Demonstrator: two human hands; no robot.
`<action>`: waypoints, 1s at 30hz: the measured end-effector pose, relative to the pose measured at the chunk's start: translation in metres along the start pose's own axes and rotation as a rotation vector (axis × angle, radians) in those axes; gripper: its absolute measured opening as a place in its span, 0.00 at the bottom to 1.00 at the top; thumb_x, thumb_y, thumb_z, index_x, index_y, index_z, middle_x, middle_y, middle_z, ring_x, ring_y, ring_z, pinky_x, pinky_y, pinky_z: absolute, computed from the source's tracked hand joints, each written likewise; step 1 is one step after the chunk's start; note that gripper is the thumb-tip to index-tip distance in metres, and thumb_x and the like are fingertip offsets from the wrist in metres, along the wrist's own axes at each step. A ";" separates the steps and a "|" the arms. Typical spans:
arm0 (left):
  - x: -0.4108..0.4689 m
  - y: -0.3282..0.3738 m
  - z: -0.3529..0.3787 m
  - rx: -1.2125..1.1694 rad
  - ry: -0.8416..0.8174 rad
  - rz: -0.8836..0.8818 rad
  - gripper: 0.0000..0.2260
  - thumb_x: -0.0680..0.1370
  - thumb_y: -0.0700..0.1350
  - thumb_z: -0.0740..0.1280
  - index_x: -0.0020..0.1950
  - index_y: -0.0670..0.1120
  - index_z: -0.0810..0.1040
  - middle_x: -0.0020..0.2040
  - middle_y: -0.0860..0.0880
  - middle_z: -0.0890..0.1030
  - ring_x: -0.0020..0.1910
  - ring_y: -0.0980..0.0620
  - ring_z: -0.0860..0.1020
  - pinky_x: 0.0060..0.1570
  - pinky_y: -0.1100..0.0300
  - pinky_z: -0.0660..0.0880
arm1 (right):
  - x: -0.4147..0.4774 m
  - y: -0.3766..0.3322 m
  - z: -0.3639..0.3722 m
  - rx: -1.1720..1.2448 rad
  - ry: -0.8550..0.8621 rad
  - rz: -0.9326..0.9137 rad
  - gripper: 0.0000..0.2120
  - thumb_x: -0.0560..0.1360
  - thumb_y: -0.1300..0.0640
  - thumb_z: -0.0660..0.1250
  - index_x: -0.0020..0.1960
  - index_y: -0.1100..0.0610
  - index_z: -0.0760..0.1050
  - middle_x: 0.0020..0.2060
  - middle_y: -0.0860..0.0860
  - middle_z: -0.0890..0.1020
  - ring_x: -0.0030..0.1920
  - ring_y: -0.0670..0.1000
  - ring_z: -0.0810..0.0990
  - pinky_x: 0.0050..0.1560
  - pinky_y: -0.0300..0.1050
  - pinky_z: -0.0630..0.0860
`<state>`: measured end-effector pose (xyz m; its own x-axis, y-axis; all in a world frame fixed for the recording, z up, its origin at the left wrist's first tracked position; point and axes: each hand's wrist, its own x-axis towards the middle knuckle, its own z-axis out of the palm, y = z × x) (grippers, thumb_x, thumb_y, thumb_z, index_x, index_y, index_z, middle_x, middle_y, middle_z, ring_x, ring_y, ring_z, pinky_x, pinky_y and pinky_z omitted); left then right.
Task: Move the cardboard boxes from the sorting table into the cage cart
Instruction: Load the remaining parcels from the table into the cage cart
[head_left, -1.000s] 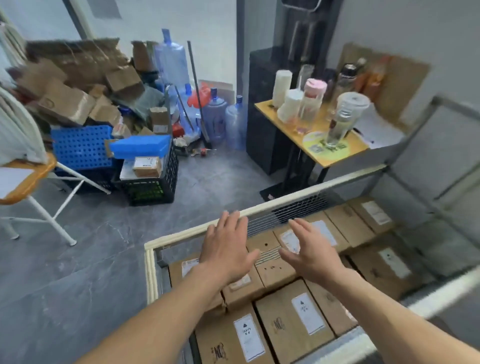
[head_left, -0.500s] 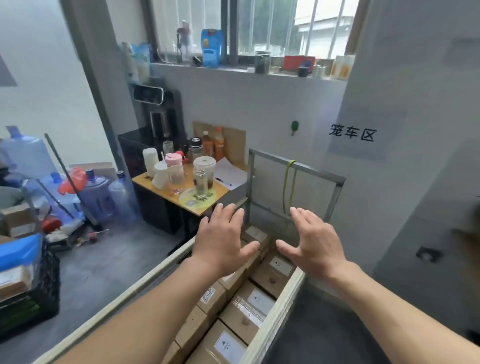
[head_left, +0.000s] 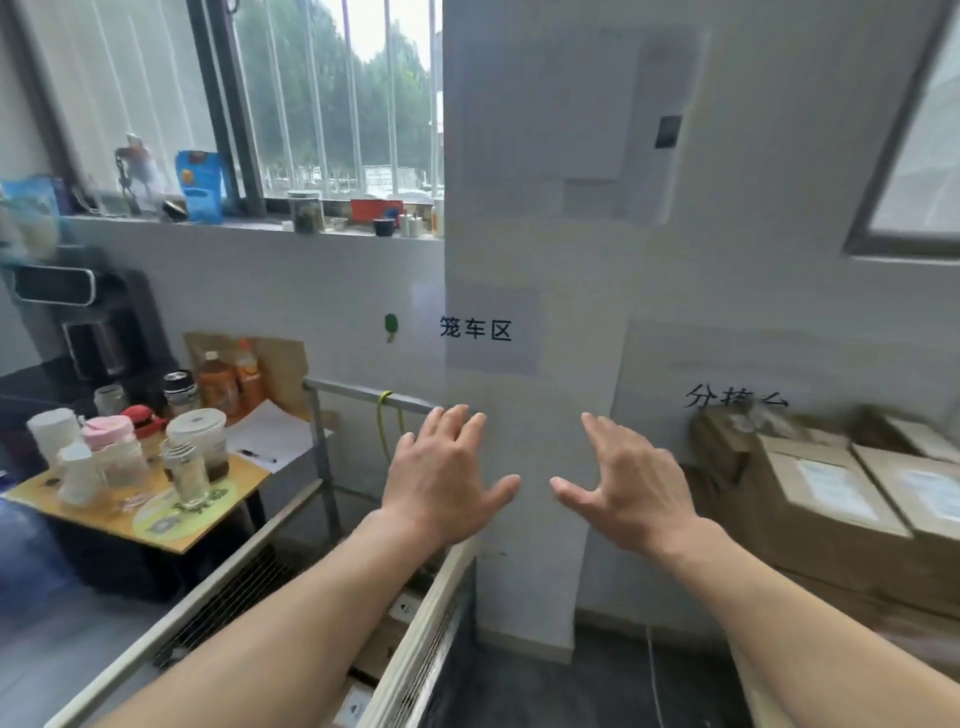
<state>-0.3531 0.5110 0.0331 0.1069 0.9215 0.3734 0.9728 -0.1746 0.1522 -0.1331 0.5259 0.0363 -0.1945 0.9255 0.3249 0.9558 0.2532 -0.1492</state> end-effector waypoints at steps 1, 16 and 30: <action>0.008 0.015 0.002 -0.010 0.007 0.019 0.39 0.76 0.69 0.61 0.80 0.49 0.59 0.80 0.50 0.60 0.80 0.49 0.55 0.74 0.49 0.61 | -0.002 0.016 -0.005 -0.002 0.010 0.021 0.45 0.73 0.29 0.61 0.81 0.54 0.56 0.78 0.50 0.65 0.77 0.51 0.64 0.71 0.56 0.68; 0.094 0.206 0.051 -0.214 -0.058 0.369 0.37 0.78 0.68 0.61 0.80 0.48 0.59 0.79 0.50 0.61 0.79 0.50 0.56 0.72 0.49 0.63 | -0.057 0.197 -0.075 -0.109 0.116 0.427 0.40 0.73 0.31 0.64 0.78 0.50 0.60 0.74 0.49 0.71 0.72 0.54 0.70 0.66 0.55 0.71; 0.201 0.285 0.139 -0.320 -0.188 0.579 0.38 0.77 0.68 0.61 0.80 0.49 0.60 0.80 0.50 0.61 0.79 0.49 0.58 0.71 0.45 0.67 | -0.035 0.292 -0.054 -0.218 0.107 0.805 0.42 0.74 0.29 0.63 0.81 0.48 0.58 0.78 0.48 0.65 0.75 0.54 0.68 0.69 0.54 0.72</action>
<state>-0.0260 0.6950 0.0241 0.6531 0.6886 0.3152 0.6427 -0.7241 0.2501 0.1650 0.5524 0.0323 0.5768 0.7656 0.2849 0.8169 -0.5436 -0.1928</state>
